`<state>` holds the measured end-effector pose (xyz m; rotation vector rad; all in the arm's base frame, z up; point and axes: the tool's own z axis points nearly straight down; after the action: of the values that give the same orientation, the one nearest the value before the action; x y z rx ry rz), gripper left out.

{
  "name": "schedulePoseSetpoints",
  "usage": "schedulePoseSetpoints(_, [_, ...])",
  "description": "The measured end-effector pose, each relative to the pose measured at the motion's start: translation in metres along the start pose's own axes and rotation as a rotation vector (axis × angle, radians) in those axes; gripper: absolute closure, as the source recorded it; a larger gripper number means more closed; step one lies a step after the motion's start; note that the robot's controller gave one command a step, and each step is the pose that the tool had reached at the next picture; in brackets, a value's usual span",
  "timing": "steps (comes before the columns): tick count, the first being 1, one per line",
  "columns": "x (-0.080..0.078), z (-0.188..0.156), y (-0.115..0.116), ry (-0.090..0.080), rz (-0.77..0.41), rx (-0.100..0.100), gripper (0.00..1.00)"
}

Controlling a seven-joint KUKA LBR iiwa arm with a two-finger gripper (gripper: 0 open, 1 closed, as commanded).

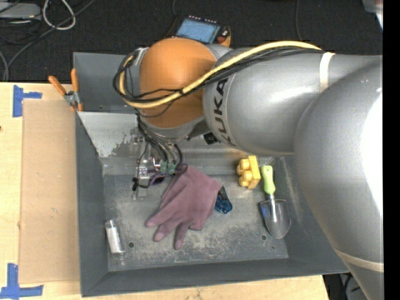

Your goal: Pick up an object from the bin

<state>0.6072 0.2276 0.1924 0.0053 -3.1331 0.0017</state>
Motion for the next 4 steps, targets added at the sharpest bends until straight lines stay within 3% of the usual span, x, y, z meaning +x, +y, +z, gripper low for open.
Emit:
schedulePoseSetpoints(1, [-0.002, -0.005, -0.002, -0.008, 0.006, -0.001, 0.00])
schedulePoseSetpoints(2, [0.024, 0.106, -0.080, -0.006, -0.203, -0.001, 0.00])
schedulePoseSetpoints(3, [0.017, 0.038, -0.088, -0.024, -0.384, -0.002, 0.00])
schedulePoseSetpoints(4, [0.026, 0.122, -0.088, 0.004, -0.243, 0.001, 0.00])
